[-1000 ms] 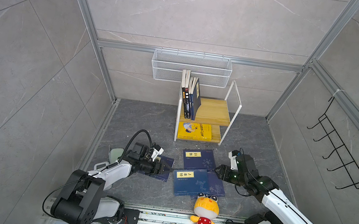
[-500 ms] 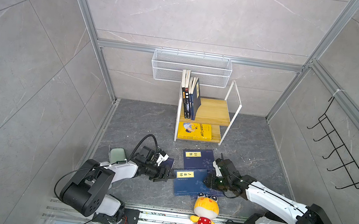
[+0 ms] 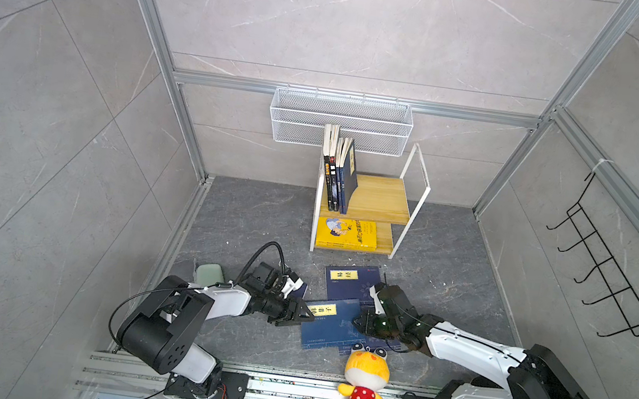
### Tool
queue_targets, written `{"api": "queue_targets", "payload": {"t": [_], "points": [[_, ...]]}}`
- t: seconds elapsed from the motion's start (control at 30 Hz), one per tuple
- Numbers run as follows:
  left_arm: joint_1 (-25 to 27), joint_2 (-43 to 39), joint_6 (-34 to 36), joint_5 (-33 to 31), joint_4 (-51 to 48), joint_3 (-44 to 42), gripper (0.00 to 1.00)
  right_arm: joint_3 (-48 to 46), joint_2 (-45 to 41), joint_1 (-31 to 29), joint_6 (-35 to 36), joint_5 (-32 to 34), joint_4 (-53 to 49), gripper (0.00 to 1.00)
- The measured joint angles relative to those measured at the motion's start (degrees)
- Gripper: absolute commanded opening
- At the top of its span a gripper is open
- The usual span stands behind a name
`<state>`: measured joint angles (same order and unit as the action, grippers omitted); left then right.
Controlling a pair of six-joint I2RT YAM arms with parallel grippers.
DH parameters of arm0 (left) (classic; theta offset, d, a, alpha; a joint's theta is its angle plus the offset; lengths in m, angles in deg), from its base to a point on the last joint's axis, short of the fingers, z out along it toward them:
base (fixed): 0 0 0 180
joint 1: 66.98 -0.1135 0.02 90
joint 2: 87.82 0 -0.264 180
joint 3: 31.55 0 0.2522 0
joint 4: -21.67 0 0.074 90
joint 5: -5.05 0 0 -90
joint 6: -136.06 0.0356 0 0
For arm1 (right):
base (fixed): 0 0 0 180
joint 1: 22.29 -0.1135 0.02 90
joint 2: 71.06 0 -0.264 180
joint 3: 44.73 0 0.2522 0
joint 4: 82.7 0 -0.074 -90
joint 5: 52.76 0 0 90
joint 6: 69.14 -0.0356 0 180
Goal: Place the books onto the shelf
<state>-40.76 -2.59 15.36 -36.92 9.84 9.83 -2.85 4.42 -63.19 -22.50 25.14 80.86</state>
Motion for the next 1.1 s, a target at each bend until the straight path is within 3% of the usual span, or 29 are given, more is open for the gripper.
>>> {"api": "queue_targets", "payload": {"t": [0.1, 0.33, 0.57, 0.7, 0.83, 1.1], "points": [[-0.02, 0.0, -0.46, -0.15, -0.15, 0.0, 0.42, -0.17, 0.0, -0.02, -0.17, 0.13, 0.44, 0.41], [-0.17, -0.66, -1.49, 0.02, -0.09, 0.57, 0.28, -0.15, -0.04, -0.2, 0.07, 0.55, 0.33, 0.41], [-0.11, -2.23, -2.38, 0.68, -0.09, 2.16, 0.0, 1.18, 0.61, -0.35, 1.01, 1.44, -1.2, 0.41], [-0.35, -3.67, -2.84, 1.53, -0.15, 2.73, 0.0, 2.67, -0.35, -0.35, 2.69, 3.13, -4.5, 0.46], [-1.22, -5.29, -4.46, 2.01, -0.13, 3.3, 0.0, 3.04, -6.88, -0.39, 5.92, 5.79, -8.28, 0.52], [-4.98, -7.1, -7.82, 3.58, -0.11, 4.79, 0.0, 5.75, -21.09, -6.51, 16.39, 18.67, -13.44, 0.58]]}}
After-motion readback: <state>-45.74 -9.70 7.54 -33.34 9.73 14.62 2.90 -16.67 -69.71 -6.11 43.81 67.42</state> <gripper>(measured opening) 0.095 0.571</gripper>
